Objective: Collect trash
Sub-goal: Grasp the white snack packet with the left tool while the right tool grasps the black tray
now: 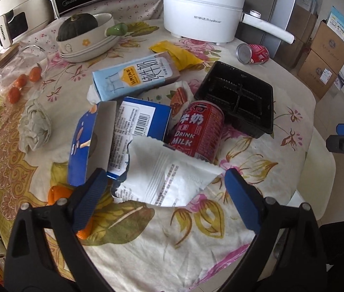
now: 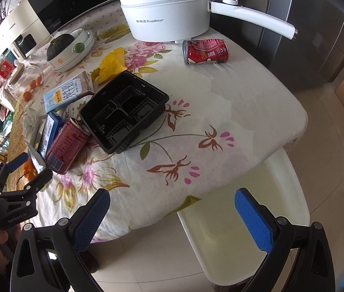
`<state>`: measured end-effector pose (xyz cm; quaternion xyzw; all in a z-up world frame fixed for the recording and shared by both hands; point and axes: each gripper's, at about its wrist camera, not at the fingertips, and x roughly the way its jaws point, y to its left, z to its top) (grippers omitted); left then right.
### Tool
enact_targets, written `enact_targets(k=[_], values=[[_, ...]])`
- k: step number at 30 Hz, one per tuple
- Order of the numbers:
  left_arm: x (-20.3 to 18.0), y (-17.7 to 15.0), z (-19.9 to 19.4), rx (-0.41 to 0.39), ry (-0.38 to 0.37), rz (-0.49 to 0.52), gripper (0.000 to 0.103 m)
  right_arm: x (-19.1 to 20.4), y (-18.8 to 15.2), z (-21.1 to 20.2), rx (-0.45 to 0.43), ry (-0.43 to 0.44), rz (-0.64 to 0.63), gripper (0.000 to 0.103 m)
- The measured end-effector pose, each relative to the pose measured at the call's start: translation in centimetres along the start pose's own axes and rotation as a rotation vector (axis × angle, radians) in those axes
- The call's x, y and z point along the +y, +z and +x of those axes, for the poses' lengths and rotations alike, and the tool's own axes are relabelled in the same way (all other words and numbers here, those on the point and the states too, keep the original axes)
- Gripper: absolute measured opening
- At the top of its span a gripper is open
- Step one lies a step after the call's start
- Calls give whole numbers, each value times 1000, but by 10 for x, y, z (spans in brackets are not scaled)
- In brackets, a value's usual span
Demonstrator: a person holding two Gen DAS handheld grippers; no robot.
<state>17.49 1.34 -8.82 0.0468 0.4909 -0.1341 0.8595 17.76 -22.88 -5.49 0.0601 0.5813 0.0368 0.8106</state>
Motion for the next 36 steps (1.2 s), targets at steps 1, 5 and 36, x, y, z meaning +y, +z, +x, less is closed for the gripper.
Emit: enact_targets(k=[1, 5, 36], values=[[2, 1, 2, 9, -15, -8, 90, -1, 0, 0, 1, 5, 4, 103], [3, 3, 7, 31, -45, -25, 71, 0, 4, 1, -2, 14, 21, 103], [53, -16, -56, -44, -20, -204, 48, 50, 72, 96, -85, 43, 242, 97]])
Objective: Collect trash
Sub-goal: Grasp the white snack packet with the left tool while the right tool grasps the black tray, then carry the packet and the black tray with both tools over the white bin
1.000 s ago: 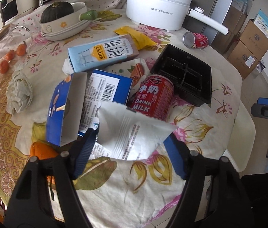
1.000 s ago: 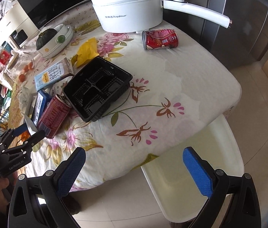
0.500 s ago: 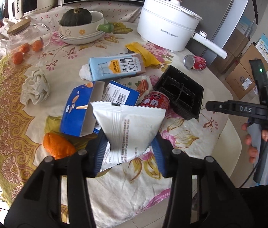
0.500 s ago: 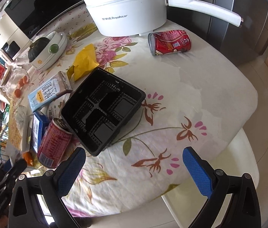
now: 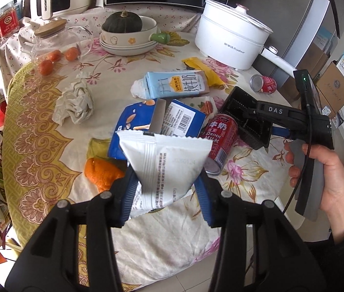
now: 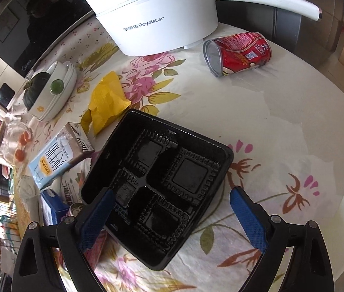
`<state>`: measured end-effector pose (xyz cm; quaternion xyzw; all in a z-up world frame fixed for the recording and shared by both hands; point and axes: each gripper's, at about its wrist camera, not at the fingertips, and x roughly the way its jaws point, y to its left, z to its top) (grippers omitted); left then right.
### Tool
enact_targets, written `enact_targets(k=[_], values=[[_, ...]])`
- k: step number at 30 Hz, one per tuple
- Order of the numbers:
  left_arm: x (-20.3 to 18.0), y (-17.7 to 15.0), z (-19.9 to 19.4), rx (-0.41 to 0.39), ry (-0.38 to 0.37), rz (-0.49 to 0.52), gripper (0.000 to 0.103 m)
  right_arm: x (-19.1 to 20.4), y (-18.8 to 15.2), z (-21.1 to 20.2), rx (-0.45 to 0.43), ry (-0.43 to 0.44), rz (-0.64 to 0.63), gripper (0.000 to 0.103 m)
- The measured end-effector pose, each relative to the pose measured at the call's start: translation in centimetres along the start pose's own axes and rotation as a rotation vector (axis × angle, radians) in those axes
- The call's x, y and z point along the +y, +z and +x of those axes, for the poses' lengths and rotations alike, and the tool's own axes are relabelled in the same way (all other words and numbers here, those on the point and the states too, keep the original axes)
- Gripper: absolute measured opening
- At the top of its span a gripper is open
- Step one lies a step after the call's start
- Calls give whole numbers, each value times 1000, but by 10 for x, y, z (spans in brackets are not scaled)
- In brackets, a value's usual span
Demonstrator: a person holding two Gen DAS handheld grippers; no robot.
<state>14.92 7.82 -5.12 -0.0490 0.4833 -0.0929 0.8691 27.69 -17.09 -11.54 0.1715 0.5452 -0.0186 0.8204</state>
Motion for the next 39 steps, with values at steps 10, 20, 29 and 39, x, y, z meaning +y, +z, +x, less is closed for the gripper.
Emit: enact_targets(k=[10, 20, 29, 39], values=[[-9, 1, -2, -14, -6, 10, 48, -6, 0, 0, -30, -123, -70, 66], [-53, -1, -9, -60, -45, 95, 48, -33, -10, -67, -76, -102, -157, 66], [-103, -16, -2, -57, -88, 231, 48, -84, -33, -119, -88, -105, -185, 66], [-162, -30, 7, -43, -190, 294, 48, -158, -63, -153, -79, -131, -170, 66]])
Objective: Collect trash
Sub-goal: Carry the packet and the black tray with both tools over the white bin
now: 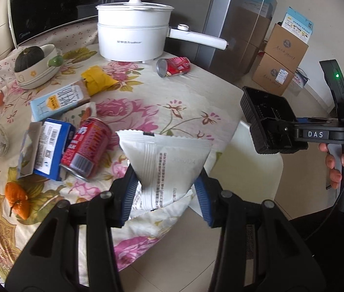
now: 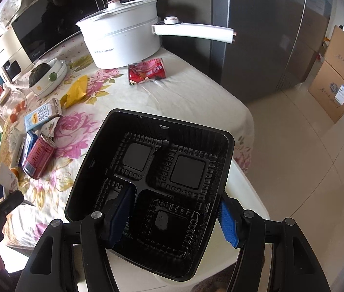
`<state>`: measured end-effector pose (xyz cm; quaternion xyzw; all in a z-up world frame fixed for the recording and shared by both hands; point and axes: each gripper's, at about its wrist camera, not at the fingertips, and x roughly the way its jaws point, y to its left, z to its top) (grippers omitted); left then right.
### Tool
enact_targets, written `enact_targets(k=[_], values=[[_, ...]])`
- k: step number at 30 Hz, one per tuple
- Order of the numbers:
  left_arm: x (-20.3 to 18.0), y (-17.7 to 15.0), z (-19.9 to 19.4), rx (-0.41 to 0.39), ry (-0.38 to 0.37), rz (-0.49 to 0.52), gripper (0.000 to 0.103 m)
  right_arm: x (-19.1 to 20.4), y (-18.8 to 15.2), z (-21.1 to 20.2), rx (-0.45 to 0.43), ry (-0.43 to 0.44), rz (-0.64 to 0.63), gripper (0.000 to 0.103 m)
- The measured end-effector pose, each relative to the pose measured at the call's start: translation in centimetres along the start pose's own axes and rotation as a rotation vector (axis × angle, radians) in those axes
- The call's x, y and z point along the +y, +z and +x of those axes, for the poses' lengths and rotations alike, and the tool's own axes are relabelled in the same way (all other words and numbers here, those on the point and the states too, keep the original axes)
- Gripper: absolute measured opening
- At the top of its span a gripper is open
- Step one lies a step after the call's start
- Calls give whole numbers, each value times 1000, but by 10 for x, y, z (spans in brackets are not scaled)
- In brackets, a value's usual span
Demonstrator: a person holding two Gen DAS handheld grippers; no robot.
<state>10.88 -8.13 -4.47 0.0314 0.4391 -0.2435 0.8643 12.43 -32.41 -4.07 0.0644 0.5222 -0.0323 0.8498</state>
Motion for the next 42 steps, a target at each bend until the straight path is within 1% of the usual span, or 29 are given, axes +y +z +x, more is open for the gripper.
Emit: enact_targets(k=[3, 6, 12, 15, 18, 19, 21, 22, 23, 25, 28, 34, 42], values=[[-23, 1, 10, 3, -35, 34, 48, -23, -11, 0, 14, -27, 20, 66], [-47, 3, 23, 9, -86, 64, 48, -44, -22, 2, 33, -49, 41, 66], [-100, 8, 53, 13, -157, 160, 48, -81, -36, 2, 49, -95, 70, 66], [-115, 9, 66, 17, -179, 182, 48, -95, -41, 2, 59, -103, 91, 66], [-122, 10, 77, 22, -192, 191, 48, -104, -45, 0, 61, -110, 102, 66], [-125, 10, 80, 21, -189, 194, 50, -108, -46, -1, 61, -113, 104, 66], [-127, 11, 84, 13, -146, 205, 59, -112, -48, 0, 62, -120, 108, 66], [-128, 11, 86, 24, -115, 207, 78, -114, -48, 0, 63, -124, 111, 66], [-128, 12, 87, 32, -79, 201, 92, -117, -49, 0, 65, -127, 113, 66], [-123, 12, 86, 19, -31, 184, 94, -120, -49, 2, 69, -132, 117, 66], [-113, 13, 85, 42, 13, 160, 95, -120, -47, 4, 75, -138, 117, 66], [-92, 13, 79, 69, 46, 97, 97, -116, -50, 7, 84, -132, 97, 67], [-68, 8, 61, 76, 89, 81, 99, -95, -45, 13, 86, -107, 64, 67]])
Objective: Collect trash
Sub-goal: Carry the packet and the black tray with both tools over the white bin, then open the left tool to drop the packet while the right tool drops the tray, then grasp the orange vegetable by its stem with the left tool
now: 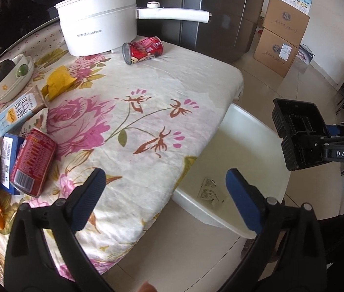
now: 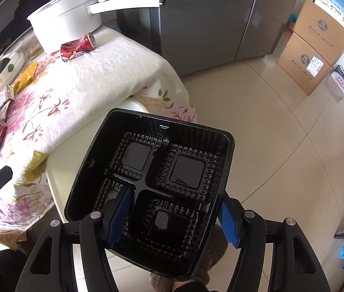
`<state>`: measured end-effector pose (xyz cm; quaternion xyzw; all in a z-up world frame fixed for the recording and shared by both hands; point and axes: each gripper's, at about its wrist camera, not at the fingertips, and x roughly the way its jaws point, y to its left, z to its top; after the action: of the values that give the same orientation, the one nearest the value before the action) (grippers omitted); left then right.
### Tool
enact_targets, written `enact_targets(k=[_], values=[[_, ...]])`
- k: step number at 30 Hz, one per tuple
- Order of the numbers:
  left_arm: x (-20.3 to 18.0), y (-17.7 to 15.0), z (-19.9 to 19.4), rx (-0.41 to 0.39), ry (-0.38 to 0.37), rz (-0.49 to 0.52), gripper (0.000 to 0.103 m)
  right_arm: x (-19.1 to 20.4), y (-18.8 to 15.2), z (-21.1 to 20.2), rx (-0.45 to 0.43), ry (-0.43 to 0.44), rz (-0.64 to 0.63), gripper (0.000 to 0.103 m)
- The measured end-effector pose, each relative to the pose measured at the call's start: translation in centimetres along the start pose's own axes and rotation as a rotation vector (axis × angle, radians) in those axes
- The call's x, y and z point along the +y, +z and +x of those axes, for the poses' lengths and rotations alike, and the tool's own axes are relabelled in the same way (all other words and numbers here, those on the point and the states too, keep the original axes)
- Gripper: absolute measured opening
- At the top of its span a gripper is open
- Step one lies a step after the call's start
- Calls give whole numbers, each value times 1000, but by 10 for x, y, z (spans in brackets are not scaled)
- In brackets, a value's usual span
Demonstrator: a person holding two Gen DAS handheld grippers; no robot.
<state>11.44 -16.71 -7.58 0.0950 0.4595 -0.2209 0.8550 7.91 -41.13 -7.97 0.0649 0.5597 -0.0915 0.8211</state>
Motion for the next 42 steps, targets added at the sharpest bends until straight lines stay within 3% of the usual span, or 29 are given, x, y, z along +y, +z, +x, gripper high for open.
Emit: enact_targets(k=[2, 3, 5, 20, 31, 38, 42], values=[[8, -3, -5, 1, 11, -8, 99, 3, 2, 1, 3, 22, 18, 71], [12, -4, -7, 3, 17, -13, 99, 4, 3, 2, 11, 28, 29, 79], [21, -8, -11, 6, 28, -25, 99, 8, 4, 2, 16, 47, 41, 85], [105, -33, -47, 15, 120, -174, 99, 59, 12, -2, 34, 83, -21, 85], [191, -57, -69, 21, 169, -395, 99, 127, 26, -6, 33, 138, -104, 85], [256, -69, -57, 51, 192, -575, 96, 177, 39, -7, 27, 188, -158, 85], [276, -75, -43, 85, 208, -611, 92, 199, 45, -4, 28, 200, -181, 85]])
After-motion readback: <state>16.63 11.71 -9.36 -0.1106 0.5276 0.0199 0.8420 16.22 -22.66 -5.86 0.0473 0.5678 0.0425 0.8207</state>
